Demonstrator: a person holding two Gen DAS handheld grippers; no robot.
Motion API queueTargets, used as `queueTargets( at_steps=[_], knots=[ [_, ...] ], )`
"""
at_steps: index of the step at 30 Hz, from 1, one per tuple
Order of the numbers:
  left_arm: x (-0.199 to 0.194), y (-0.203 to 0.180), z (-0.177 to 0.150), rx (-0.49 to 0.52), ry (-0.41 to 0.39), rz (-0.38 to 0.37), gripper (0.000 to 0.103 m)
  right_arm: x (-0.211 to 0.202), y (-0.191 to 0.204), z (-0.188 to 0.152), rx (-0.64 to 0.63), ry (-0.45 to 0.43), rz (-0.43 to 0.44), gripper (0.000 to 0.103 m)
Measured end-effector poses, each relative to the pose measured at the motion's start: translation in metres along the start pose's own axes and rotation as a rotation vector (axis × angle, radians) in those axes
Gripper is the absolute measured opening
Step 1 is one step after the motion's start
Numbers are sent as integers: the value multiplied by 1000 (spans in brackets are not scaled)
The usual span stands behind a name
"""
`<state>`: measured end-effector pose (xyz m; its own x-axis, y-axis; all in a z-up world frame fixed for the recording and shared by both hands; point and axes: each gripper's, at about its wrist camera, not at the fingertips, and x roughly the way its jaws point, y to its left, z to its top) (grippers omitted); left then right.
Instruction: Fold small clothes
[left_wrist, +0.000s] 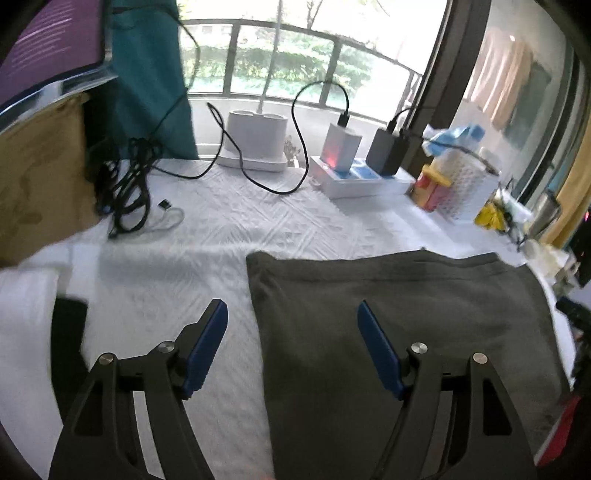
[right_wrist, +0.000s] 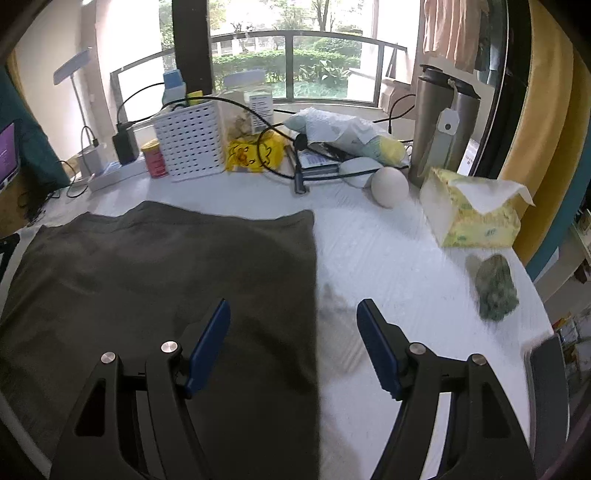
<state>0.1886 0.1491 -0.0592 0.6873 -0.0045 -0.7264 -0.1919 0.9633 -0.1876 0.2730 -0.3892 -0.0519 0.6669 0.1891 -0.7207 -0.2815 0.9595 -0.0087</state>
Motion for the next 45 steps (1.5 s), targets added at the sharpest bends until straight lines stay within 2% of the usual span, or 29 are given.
queueTargets(
  at_steps=[3, 6, 11, 13, 14, 15, 17, 19, 21, 22, 23, 24, 28, 35, 38, 45],
  knots=[
    [22, 1, 8, 22, 48, 26, 76, 12, -5, 9, -1, 2, 0, 71],
    [34, 2, 13, 33, 62, 18, 76, 26, -7, 17, -2, 9, 5, 71],
    [56, -4, 17, 87, 101, 25, 61, 47, -12, 30, -13, 16, 18, 70],
    [60, -7, 19, 110, 104, 33, 58, 56, -15, 39, -8, 19, 33, 63],
    [61, -8, 19, 119, 103, 36, 58, 60, -16, 42, -5, 23, 34, 51],
    [62, -9, 19, 128, 102, 37, 58, 66, -18, 45, 0, 30, 30, 46],
    [65, -13, 20, 150, 100, 47, 58, 80, -21, 51, 21, 47, 41, 45],
    [66, -18, 18, 178, 92, 60, 57, 92, -18, 53, 26, 76, 51, 34],
    [67, -20, 19, 201, 85, 65, 41, 96, -12, 53, -1, 67, 41, 13],
    [67, -21, 20, 202, 87, 42, 25, 96, -8, 54, -12, 66, 60, 6],
    [67, -22, 20, 203, 88, 36, 14, 95, -6, 55, -19, 60, 53, 5],
    [68, -23, 21, 208, 91, 24, 10, 94, -4, 55, -29, 49, 38, 4],
    [62, -34, 27, 265, 55, 59, 9, 86, -6, 61, -38, 9, 16, 4],
    [44, -39, 48, 270, -27, 57, 9, 66, -11, 73, -49, -64, -19, 3],
    [44, -39, 53, 269, -39, 57, 9, 63, -12, 78, -49, -84, -31, 3],
    [73, -35, 55, 248, 25, 34, 9, 76, -15, 78, -41, -59, -44, 3]
  ],
)
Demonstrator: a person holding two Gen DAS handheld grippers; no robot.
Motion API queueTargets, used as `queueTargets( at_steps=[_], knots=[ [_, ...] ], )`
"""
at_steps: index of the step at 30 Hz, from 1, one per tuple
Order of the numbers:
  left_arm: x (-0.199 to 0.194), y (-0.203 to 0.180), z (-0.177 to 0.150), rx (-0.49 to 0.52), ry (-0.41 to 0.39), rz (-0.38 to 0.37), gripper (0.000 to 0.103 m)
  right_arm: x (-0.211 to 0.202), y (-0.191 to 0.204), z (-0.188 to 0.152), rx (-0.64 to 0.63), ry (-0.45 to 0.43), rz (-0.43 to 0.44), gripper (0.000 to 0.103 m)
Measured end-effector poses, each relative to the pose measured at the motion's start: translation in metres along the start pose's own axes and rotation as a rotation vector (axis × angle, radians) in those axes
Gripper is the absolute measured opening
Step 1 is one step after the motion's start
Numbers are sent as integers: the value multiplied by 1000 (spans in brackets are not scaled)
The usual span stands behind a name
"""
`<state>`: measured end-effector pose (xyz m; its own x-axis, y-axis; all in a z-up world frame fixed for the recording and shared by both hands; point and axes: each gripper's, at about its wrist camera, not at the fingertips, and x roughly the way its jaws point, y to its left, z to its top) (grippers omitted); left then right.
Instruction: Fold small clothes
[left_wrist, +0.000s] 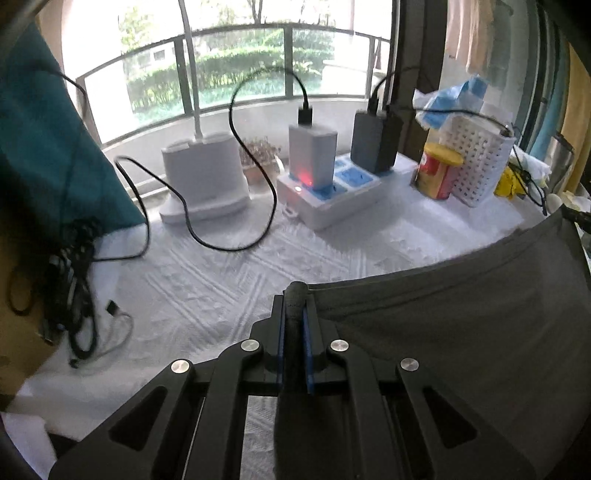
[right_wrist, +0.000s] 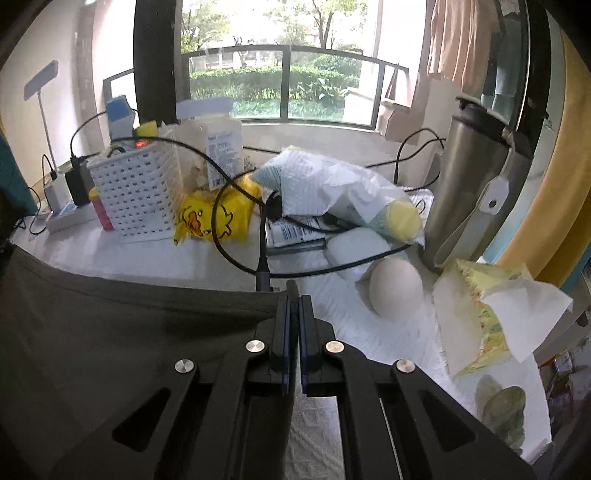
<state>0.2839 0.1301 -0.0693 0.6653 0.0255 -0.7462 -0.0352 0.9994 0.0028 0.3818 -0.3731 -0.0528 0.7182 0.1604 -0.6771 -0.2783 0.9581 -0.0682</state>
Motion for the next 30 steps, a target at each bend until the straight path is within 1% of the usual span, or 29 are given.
queueTargets(
  at_steps=[3, 6, 9, 10, 11, 13, 14, 15, 16, 17, 18, 22, 25, 28, 30],
  knots=[
    [8, 0, -2, -11, 22, 4, 9, 7, -1, -4, 5, 20, -4, 3],
    [9, 4, -3, -34, 16, 15, 12, 14, -1, -7, 7, 44, -7, 4],
    [1, 8, 0, -49, -7, 51, 16, 16, 2, -9, -5, 53, -21, 4],
    [-6, 8, 1, -56, -22, 51, 24, 15, 3, -9, -9, 51, -26, 4],
    [-12, 9, 2, -58, -34, 45, 35, 14, 4, -9, -11, 48, -29, 5],
    [-24, 7, 2, -54, -52, 37, 42, 9, 3, -8, -8, 42, -40, 8],
    [-28, 5, 2, -50, -56, 36, 42, 4, 2, -8, -4, 32, -43, 12],
    [-34, 3, 0, -47, -62, 34, 42, 1, 3, -9, -2, 23, -43, 21],
    [-41, 1, -2, -47, -67, 28, 42, -4, 4, -10, -2, 15, -43, 27],
    [-48, -2, -6, -52, -70, 19, 42, -9, 4, -11, -2, 9, -46, 37],
    [-52, -4, -8, -56, -71, 10, 42, -15, 5, -13, -2, 5, -45, 40],
    [-73, -22, -29, -62, -61, -49, 42, -37, 13, -24, -7, 6, -33, 40],
    [-78, -35, -48, -58, -29, -106, 42, -53, 23, -36, -12, 13, -13, 40],
    [-81, -48, -70, -53, 15, -124, 42, -68, 35, -51, -18, 26, 13, 40],
    [-85, -53, -81, -66, 22, -141, 42, -77, 43, -63, -19, 40, 30, 40]
  ],
)
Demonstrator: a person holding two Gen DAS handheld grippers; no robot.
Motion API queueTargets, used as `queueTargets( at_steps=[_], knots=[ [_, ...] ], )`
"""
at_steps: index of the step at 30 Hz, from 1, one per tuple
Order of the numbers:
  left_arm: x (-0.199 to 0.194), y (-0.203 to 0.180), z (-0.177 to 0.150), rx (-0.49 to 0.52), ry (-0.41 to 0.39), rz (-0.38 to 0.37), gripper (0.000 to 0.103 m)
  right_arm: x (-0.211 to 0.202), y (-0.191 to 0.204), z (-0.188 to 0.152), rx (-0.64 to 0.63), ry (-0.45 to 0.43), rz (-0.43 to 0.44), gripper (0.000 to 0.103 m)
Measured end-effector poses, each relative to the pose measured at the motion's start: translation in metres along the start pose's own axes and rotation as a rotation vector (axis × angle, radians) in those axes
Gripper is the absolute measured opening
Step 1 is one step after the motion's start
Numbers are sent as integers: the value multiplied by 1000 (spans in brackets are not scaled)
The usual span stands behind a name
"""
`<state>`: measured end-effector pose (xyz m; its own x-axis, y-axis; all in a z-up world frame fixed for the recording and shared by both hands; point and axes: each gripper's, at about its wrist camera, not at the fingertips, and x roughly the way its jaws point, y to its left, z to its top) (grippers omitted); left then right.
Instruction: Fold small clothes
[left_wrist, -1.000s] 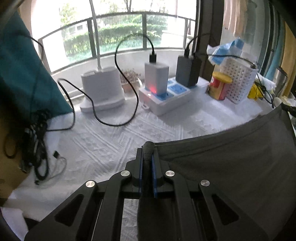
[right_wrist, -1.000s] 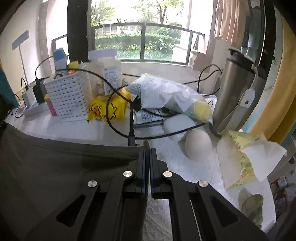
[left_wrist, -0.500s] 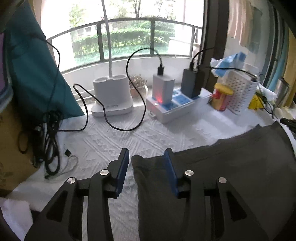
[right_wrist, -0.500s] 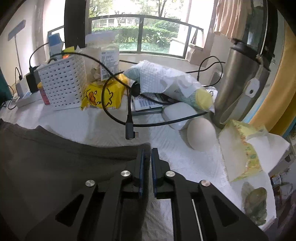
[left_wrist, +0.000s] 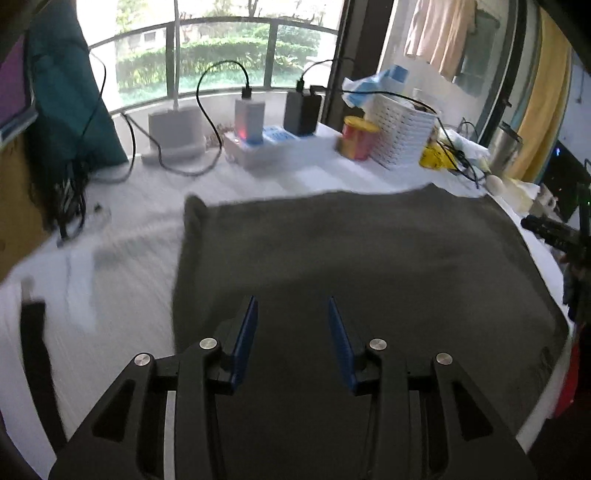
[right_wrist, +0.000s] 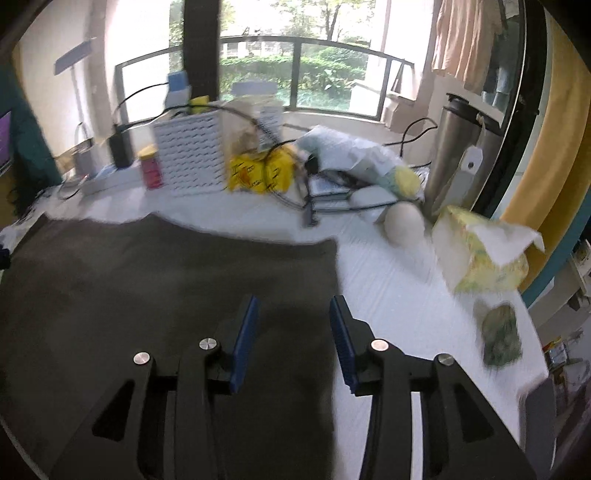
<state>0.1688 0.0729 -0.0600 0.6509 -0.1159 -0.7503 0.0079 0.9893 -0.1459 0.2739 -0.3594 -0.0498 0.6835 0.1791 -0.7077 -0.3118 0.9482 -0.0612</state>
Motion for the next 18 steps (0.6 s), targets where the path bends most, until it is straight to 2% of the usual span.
queueTargets(
  at_steps=[12, 18],
  knots=[
    [-30, -33, -52, 4, 10, -82, 42, -38, 43, -83, -39, 107, 87, 40],
    [-36, -39, -72, 8, 25, -91, 42, -52, 55, -105, -38, 110, 86, 40]
  ],
)
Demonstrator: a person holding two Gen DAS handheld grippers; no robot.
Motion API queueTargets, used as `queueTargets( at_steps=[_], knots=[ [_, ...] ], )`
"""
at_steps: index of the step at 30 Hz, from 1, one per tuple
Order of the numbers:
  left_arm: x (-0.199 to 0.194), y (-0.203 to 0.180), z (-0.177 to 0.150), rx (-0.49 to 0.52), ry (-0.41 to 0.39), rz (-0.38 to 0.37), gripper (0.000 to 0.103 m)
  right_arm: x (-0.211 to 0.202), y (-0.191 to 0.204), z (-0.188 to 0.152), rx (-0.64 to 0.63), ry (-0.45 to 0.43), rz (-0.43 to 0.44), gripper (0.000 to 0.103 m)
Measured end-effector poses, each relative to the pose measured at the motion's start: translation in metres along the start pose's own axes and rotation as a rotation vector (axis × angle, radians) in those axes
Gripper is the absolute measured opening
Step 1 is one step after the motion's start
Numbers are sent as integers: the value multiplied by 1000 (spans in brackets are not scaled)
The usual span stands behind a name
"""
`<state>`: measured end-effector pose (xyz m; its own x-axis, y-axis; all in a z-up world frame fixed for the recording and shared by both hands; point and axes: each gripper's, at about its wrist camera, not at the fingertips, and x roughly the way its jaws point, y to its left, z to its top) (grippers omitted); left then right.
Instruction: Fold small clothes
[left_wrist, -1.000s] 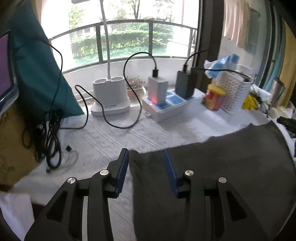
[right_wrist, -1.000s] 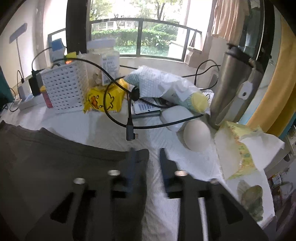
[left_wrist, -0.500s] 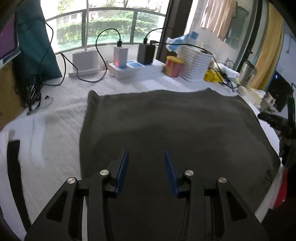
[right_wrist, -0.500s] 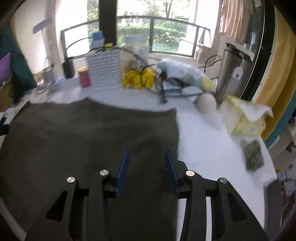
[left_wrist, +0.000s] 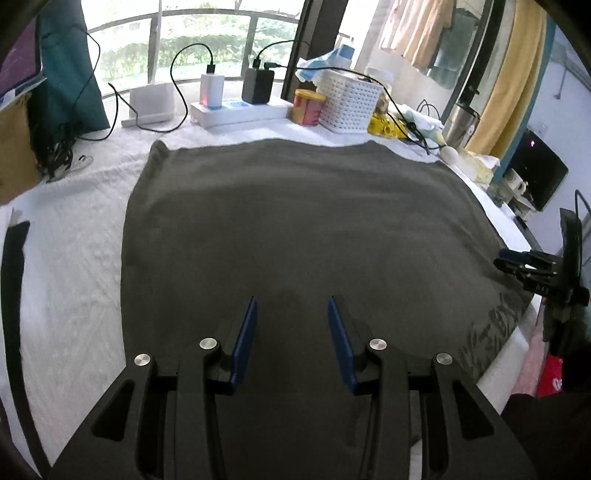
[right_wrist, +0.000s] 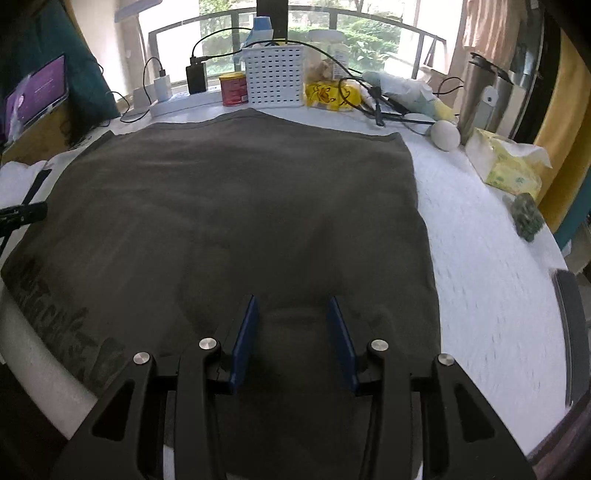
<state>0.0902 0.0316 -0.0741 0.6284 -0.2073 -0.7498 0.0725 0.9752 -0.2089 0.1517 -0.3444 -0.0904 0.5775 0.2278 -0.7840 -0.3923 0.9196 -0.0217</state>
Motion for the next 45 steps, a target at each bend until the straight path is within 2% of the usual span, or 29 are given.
queueTargets(
  at_steps=[5, 14, 20, 22, 24, 26, 32, 37, 39, 45],
  knots=[
    [1, 3, -18, 7, 16, 2, 42, -10, 2, -16, -11, -14, -24, 40],
    [-23, -2, -33, 24, -43, 28, 42, -30, -10, -41, 37, -25, -93, 40],
    [-38, -9, -38, 17, -84, 35, 42, -47, -12, -57, 68, -45, -97, 42],
    [-43, -14, -38, 24, -102, 32, 42, -53, -11, -62, 84, -57, -81, 50],
    [-47, -20, -37, 29, -120, 28, 42, -58, -10, -66, 102, -68, -63, 65],
    [-50, -25, -37, 30, -135, 22, 42, -60, -8, -69, 115, -75, -54, 74],
    [-51, -30, -40, 30, -147, 12, 42, -63, -7, -89, 152, -19, -39, 74],
    [-48, -18, -36, -4, -148, 19, 42, -62, -9, -88, 206, -28, -2, 75],
    [-48, -14, -34, -13, -152, 23, 42, -59, -10, -85, 231, -43, 13, 82],
    [-45, -2, -27, -37, -156, 28, 42, -46, -8, -69, 277, -71, 36, 91]
  ],
)
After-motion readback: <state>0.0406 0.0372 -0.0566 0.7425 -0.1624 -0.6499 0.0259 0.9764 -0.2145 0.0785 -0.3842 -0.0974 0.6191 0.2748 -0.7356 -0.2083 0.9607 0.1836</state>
